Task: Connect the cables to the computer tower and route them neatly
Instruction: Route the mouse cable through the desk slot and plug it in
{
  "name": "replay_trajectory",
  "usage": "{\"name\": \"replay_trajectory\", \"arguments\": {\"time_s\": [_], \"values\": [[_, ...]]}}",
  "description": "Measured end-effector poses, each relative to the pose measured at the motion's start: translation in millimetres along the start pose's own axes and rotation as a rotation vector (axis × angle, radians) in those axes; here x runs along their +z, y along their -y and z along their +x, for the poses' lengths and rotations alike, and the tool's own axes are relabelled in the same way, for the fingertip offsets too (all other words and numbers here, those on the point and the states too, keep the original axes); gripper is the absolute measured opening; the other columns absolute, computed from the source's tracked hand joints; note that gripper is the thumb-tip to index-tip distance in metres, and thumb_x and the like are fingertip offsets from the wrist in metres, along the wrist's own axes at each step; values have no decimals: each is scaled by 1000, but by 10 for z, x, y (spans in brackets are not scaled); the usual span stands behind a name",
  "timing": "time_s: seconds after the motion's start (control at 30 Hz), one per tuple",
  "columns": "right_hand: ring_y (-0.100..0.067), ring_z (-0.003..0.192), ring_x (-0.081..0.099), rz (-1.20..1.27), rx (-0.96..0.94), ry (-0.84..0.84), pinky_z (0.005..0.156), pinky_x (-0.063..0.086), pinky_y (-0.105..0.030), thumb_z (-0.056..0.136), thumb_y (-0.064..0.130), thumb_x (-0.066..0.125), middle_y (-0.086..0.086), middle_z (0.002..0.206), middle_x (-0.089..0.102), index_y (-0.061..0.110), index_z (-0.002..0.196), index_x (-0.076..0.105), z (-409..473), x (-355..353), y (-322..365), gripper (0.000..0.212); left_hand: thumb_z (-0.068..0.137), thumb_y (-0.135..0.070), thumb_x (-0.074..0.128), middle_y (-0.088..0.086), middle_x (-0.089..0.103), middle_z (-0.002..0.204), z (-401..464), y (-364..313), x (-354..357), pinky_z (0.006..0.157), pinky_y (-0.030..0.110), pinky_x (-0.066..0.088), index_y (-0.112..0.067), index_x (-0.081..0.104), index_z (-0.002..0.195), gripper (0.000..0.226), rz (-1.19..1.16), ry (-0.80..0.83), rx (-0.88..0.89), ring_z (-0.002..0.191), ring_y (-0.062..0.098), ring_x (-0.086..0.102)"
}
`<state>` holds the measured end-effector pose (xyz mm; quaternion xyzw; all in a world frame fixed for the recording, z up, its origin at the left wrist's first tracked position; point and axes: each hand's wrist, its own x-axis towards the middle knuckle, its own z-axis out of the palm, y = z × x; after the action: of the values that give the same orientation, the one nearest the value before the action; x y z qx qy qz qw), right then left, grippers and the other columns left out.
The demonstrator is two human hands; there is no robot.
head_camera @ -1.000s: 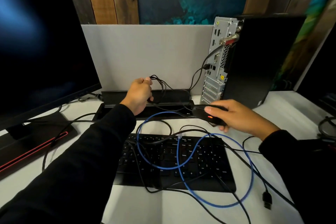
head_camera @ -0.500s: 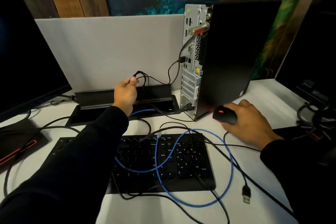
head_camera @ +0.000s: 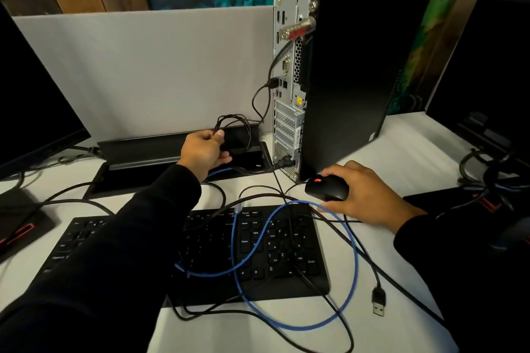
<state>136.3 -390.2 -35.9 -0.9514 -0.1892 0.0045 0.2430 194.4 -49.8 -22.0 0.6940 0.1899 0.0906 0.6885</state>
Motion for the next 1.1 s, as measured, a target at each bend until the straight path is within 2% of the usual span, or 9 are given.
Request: {"name": "replay_trajectory", "arguments": {"time_s": [0.2, 0.37, 0.5, 0.57, 0.63, 0.7, 0.8, 0.93, 1.1], "values": [[-19, 117, 54, -169, 113, 221, 104, 46, -30, 64, 74, 81, 4, 121, 45, 42, 147, 45, -98, -210, 42, 96, 105, -24, 56, 18, 64, 97, -48, -36, -40, 54, 30, 60, -5, 59, 107, 19, 53, 24, -73, 65, 23, 73], [-22, 126, 51, -284, 269, 428, 108, 46, -36, 67, 80, 74, 4, 133, 30, 48, 156, 27, -172, -328, 124, 106, 106, -29, 53, 24, 65, 110, -49, -114, 40, 47, 29, 57, -8, 55, 129, 31, 316, 4, -48, 55, 23, 73], [-21, 127, 50, -210, 256, 335, 111, 43, -37, 79, 68, 70, 5, 137, 36, 47, 155, 31, -149, -325, 166, 88, 103, -28, 59, 17, 69, 92, -52, -115, 123, 47, 27, 57, -7, 62, 122, 28, 569, 11, 64, 54, 18, 70], [-22, 130, 47, -253, 232, 297, 112, 40, -41, 85, 64, 65, 5, 140, 40, 48, 154, 32, -145, -313, 226, 78, 101, -29, 62, 14, 71, 84, -13, -69, 136, 70, 36, 63, -6, 69, 99, 23, 727, 15, 157, 71, 25, 73], [-22, 133, 43, -313, 153, 201, 113, 37, -44, 88, 60, 60, 4, 140, 45, 47, 150, 38, -132, -285, 299, 68, 100, -33, 61, 15, 73, 85, 34, -25, 100, 92, 40, 56, -7, 70, 80, 33, 931, 17, 220, 90, 33, 71], [-22, 130, 45, -314, 58, 87, 109, 40, -43, 88, 57, 60, 4, 136, 50, 42, 145, 46, -107, -246, 364, 61, 101, -35, 59, 13, 74, 89, 58, 9, 42, 99, 38, 48, -7, 73, 83, 36, 1080, -4, 230, 97, 32, 68], [-19, 122, 53, -204, -49, 25, 102, 46, -39, 86, 61, 63, 6, 123, 56, 37, 138, 56, -77, -148, 436, 58, 99, -35, 62, 9, 73, 94, 102, 28, -44, 96, 35, 46, -8, 77, 91, 32, 1167, 3, 225, 100, 29, 65], [-14, 113, 55, -133, -135, 113, 98, 49, -36, 74, 83, 43, 11, 110, 58, 33, 129, 65, -65, 11, 500, 77, 105, -39, 50, 5, 68, 116, 89, 22, -143, 91, 33, 46, -15, 75, 109, 35, 1356, 125, 152, 111, 27, 63], [-9, 94, 59, -66, -180, -18, 84, 52, -32, 91, 61, 63, 12, 96, 66, 27, 108, 74, 37, 189, 702, 40, 100, -31, 55, 11, 71, 111, 193, -19, -193, 72, 30, 42, -14, 70, 88, 26, 1340, 204, 81, 86, 26, 60]]}}
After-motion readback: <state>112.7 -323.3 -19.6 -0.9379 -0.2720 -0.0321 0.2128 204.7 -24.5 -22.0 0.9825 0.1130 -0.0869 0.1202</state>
